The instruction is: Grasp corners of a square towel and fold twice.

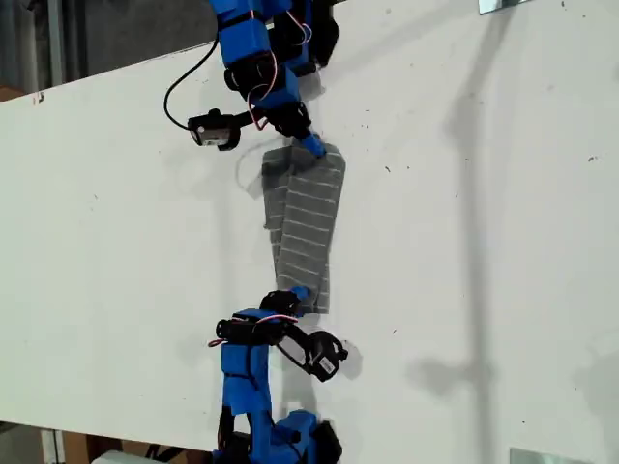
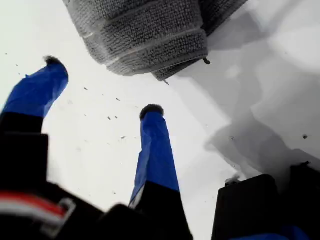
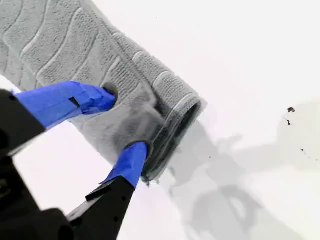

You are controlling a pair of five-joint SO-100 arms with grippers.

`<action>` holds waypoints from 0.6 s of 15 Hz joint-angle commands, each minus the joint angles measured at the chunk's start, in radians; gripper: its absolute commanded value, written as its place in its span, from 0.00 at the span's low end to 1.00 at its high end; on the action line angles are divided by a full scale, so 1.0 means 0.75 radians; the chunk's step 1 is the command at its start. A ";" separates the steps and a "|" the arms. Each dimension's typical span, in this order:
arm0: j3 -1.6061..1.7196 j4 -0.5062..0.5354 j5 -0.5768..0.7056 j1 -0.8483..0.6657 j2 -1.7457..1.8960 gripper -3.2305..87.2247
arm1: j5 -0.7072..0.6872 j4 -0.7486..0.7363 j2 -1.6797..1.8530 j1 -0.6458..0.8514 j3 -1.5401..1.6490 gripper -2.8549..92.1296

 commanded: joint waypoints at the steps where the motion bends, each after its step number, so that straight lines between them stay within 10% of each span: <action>1: 0.084 0.016 0.006 -0.088 0.288 0.28 | -0.018 0.016 0.088 0.057 -0.008 0.40; 9: 0.953 -0.403 -0.031 -0.276 0.851 0.31 | 0.084 -0.192 0.014 -0.045 0.061 0.29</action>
